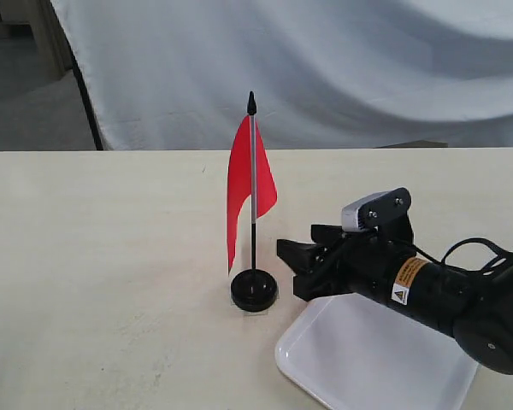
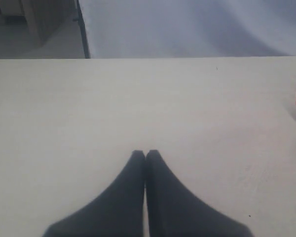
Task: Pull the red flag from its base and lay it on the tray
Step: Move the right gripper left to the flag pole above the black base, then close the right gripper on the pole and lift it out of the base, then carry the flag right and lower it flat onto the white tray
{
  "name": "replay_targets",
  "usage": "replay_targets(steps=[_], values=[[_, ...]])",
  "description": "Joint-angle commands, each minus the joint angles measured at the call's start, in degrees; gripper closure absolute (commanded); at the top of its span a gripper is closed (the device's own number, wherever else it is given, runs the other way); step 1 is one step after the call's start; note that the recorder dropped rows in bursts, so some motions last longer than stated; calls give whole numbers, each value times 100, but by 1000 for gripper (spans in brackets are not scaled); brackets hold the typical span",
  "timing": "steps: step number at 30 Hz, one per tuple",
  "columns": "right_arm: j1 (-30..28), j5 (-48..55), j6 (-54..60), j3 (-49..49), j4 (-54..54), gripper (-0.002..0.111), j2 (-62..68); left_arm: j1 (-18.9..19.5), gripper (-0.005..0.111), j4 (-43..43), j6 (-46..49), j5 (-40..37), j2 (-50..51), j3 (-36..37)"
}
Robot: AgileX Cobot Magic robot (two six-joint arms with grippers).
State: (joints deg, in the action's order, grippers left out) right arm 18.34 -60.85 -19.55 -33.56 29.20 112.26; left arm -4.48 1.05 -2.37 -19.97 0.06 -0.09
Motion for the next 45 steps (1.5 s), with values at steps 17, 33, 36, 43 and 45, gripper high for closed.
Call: replay_targets(steps=[17,33,36,43,45], values=[[582,267,52,-1304,86,9,693,-25,107,18,-1,25,-6,9],[582,640,-537,-1275,548,109,-77,-25,107,18,-1,25,-6,9],[562,752,-626,-1174,558,109,-667,-25,107,18,-1,25,-6,9],[528,3697,-22,-1136,1121,109,-2250,-25,107,-15,-1,25,-6,9],[528,4881,503,-1136,1374,109,-2674,-25,107,-15,-1,25,-6,9]])
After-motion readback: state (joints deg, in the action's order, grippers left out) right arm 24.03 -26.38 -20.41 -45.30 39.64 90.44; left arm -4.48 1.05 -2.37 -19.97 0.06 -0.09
